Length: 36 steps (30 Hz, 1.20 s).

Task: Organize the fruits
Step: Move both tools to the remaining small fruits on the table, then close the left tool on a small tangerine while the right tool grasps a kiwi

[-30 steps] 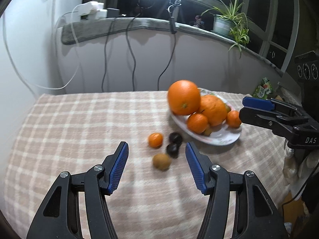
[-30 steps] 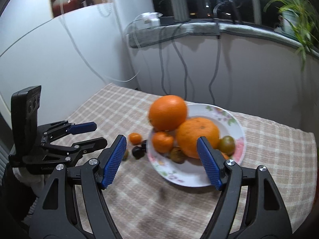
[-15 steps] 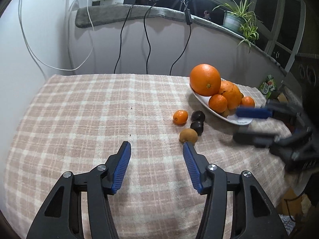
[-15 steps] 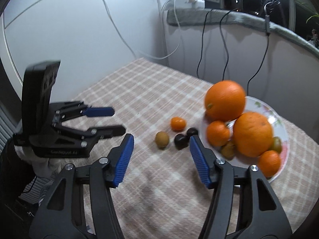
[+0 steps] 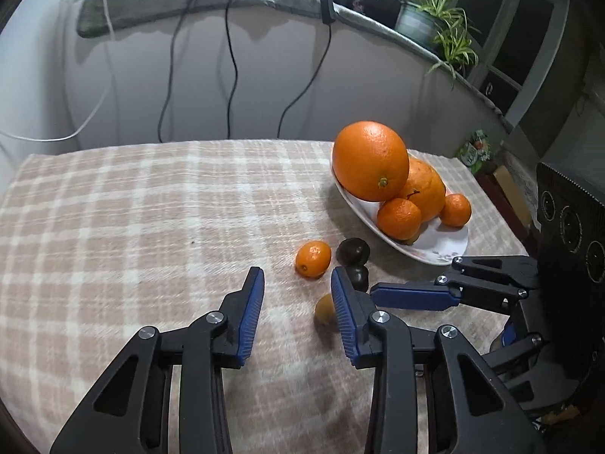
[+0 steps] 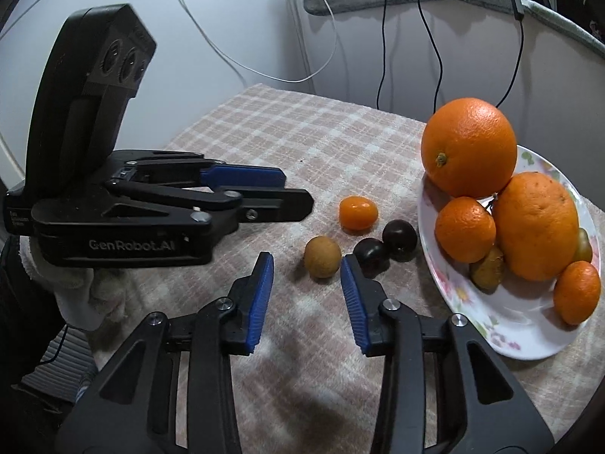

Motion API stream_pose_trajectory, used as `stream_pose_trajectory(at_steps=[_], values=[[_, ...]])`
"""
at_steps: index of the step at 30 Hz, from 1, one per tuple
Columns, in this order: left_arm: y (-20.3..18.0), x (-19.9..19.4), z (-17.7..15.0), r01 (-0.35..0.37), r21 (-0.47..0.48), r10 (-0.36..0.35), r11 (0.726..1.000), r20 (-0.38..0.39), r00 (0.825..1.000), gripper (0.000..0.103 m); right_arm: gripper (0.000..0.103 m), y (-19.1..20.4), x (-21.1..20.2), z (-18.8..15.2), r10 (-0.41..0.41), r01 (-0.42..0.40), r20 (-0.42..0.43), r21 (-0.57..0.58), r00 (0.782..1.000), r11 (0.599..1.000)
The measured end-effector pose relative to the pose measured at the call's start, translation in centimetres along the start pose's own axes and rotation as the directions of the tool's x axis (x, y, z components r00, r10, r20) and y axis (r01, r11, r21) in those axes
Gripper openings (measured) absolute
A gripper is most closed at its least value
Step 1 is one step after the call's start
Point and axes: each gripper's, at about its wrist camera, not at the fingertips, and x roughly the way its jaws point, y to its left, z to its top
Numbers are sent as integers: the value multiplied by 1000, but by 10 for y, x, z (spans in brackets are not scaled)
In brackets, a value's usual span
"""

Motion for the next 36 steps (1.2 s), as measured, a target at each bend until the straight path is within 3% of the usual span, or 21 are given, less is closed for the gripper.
stream_pose_trajectory(at_steps=[13,15,19,26,36], values=[[2,33,12,69,0,-69,998,-56,996,35,36,-3,15,5,5,-5,-15,16,1000,1000],[1,36,12,73,4,-73,997,-62,995,30,36,-2,16,5,6,-6,-17,17,1000,1000],[1,42,11,74,11,-73,997,-78,994,30,35,-1,19,6,0,0,-23,11,1000,1000],[0,45,12,74,25,-71,997,-81,994,23,25,-2,27,10,-24,24,-31,5,999,1000],[-7,40,9,52,15,-51,999,-55,997,22,24,-2,25,10,-21,21,-15,-5,1000,1000]])
